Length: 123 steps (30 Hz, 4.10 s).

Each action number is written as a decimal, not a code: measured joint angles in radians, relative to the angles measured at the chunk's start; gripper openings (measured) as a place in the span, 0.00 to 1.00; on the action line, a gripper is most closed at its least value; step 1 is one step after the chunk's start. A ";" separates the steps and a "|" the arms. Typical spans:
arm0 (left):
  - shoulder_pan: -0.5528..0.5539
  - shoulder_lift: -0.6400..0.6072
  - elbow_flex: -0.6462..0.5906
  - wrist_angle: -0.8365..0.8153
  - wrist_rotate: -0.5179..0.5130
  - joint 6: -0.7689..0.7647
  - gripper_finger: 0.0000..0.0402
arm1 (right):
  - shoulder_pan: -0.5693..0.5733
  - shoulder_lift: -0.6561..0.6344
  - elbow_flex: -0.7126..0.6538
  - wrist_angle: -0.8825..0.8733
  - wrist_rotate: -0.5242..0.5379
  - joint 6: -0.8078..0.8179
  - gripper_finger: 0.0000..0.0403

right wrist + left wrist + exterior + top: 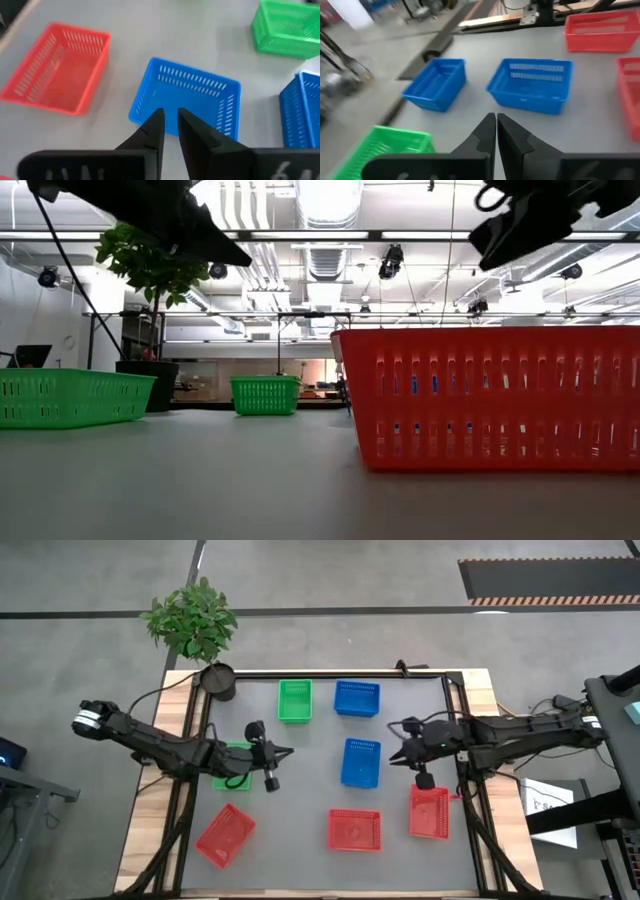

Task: Stack baskets by color
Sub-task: Stack the bottom blue basket on the top blue basket

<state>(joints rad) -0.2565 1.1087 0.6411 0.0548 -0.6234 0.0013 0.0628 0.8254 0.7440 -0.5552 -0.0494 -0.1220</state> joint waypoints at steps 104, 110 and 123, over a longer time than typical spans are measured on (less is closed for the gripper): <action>0.009 -0.324 -0.153 0.276 -0.359 0.902 0.00 | -0.411 1.137 1.080 -0.701 0.341 -0.140 0.02; 0.009 -0.324 -0.153 0.277 -0.359 0.898 0.00 | -0.419 1.137 1.080 -0.658 0.329 -0.141 0.02; 0.009 -0.324 -0.156 0.277 -0.359 0.897 0.00 | -0.428 1.140 1.080 -0.658 0.330 -0.136 0.05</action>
<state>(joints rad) -0.2478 0.7845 0.4850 0.3317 -0.9829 0.8982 -0.3656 1.9656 1.8240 -1.2137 0.2802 -0.2576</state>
